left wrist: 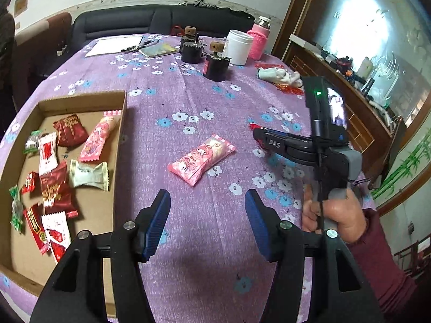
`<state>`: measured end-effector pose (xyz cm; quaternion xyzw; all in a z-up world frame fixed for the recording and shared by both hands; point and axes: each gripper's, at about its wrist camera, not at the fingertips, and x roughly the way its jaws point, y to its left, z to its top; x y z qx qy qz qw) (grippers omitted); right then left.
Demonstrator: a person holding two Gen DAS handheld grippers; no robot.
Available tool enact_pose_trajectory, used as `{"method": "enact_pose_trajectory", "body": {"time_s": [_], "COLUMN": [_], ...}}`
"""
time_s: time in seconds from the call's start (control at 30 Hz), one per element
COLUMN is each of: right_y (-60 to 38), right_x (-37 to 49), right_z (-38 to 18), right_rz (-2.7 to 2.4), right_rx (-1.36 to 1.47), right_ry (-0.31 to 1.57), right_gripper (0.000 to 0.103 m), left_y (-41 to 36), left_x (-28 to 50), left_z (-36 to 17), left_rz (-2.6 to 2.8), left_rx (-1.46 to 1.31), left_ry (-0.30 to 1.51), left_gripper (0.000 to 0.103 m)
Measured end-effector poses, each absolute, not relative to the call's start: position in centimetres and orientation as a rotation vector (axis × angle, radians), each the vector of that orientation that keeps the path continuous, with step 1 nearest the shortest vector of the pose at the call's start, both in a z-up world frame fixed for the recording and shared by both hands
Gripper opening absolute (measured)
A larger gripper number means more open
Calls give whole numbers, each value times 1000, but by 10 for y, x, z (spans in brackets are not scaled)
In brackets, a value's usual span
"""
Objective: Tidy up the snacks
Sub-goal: 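Move the left tool to the pink My Melody bar while the right grasps a black-labelled red bar, then grasp the pink My Melody bar with the left tool, then carry the pink bar and red bar over the cardboard box with both tools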
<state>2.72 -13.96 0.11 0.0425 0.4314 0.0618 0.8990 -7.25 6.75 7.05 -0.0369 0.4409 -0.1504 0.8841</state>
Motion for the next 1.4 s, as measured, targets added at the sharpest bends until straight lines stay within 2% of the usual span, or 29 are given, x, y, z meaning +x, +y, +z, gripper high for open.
{"method": "enact_pose_trajectory", "body": {"time_s": [0.33,0.67,1.1,1.13,1.2,1.4], "right_y": [-150,-155,-153,-152,-152,-154], "right_x": [8,9,10,10,10,8], "right_z": [2,2,2,2,2,2], "right_rz": [132,131,131,129,128,125], "right_rx": [133,148,145,142,139,155], "right_ry": [889,888,890,890,890,880], "right_gripper": [21,22,24,24,23,21], "left_y": [61,19,-5,-5,-3,12], "left_x": [-29,8,16,16,14,1], "left_z": [55,24,9,9,11,31], "left_rz": [-297,-360,-348,-345,-337,-330], "left_rx": [-50,162,213,205,182,65], "left_ry": [983,1010,989,984,972,956], "left_gripper": [56,56,58,56,22,22]}}
